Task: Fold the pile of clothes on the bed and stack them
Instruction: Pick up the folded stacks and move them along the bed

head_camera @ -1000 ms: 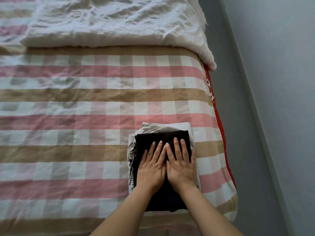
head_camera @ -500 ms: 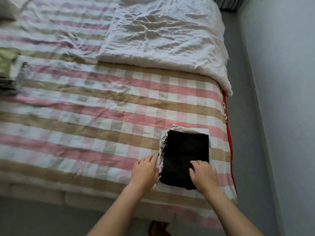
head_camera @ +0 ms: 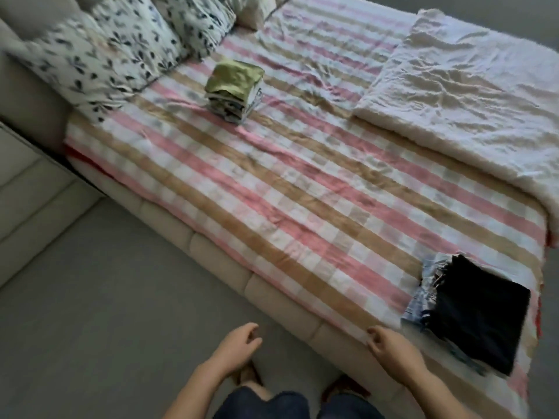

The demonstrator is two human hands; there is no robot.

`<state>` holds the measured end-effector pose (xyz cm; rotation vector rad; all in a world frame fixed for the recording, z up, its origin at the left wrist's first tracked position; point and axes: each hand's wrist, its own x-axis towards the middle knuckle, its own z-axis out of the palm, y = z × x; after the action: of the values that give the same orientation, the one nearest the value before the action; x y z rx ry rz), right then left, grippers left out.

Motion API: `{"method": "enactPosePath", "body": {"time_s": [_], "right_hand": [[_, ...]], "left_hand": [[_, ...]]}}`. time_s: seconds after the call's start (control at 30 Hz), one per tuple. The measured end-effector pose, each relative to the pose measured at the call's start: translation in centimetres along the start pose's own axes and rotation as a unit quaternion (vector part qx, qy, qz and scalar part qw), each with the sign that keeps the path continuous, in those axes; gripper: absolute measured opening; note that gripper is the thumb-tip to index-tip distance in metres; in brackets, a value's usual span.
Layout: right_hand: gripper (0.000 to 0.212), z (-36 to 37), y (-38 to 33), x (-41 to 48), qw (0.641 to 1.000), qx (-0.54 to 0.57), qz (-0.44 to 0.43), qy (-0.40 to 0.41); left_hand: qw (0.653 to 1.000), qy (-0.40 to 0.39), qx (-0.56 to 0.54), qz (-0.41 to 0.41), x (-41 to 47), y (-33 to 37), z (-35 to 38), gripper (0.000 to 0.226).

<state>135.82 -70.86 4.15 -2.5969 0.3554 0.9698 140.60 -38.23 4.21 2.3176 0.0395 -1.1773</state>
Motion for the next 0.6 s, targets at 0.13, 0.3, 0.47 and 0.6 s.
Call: {"method": "enactPosePath", "body": {"time_s": [0.13,0.3,0.47,0.6], "right_hand": [[0.027,1.5,-9.0,1.5,1.0,0.008,-0.012,-0.005],[0.035,3.0,-18.6,3.8,0.997,-0.045,-0.037,-0.047],[0.035,3.2,-26.8,6.9,0.988,-0.093,-0.087,-0.085],[0.032,2.9,-31.7,10.4,0.982,-0.103,-0.098,-0.125]], "left_hand": [[0.997,0.015,-0.063,-0.049,-2.4,-9.1,-4.6,0.04],[0.987,0.047,-0.108,-0.11,-3.7,-18.0,-9.8,0.039],[0.984,0.066,-0.109,-0.124,-2.1,-22.2,-13.8,0.038],[0.985,0.055,-0.121,-0.108,0.5,-23.0,-17.1,0.036]]}}
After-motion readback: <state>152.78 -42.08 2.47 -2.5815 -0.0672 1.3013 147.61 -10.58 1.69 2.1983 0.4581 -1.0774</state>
